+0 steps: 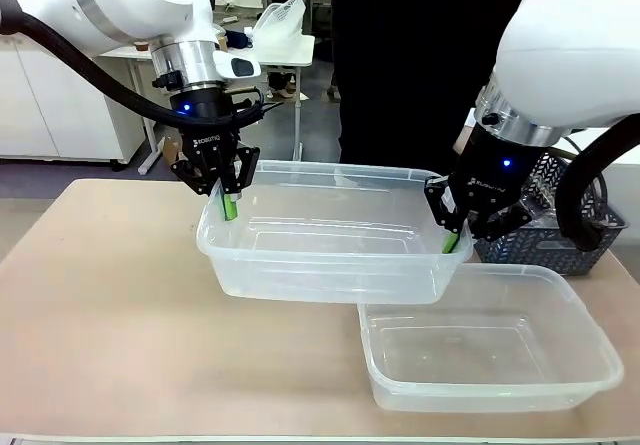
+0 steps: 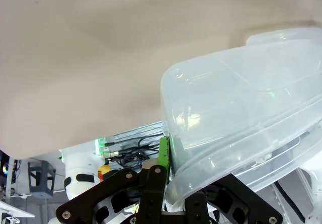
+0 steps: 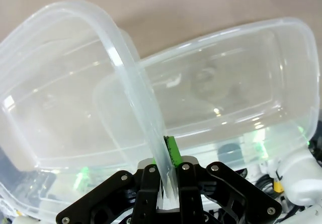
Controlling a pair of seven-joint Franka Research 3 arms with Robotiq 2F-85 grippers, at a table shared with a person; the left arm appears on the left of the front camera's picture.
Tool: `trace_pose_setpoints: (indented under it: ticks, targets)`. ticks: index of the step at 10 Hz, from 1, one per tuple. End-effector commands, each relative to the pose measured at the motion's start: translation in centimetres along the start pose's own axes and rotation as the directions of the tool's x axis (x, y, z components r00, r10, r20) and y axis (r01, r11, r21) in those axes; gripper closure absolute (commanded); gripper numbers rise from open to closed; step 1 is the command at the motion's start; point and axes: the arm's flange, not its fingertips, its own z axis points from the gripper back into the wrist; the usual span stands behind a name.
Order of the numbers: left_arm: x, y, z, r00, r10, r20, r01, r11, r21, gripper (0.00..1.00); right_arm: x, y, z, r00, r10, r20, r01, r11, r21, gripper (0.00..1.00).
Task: Sort the waste into each basket.
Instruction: Offer the picked Organizing box to the human.
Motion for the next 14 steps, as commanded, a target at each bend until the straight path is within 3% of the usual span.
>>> trace_pose_setpoints:
  ticks: [1,14]
  targets:
    - [-0.62,-0.13,0.48,1.0,-0.011,-0.001,0.011,1.0,-0.007,0.95,0.7,-0.39,-0.13,1.0,-0.018,-0.014,0.018,1.0,0.012,0.96]
    - [-0.62,-0.13,0.48,1.0,-0.011,-0.001,0.011,1.0,-0.007,0.95,0.7,-0.39,-0.13,1.0,-0.018,-0.014,0.018,1.0,0.012,0.96]
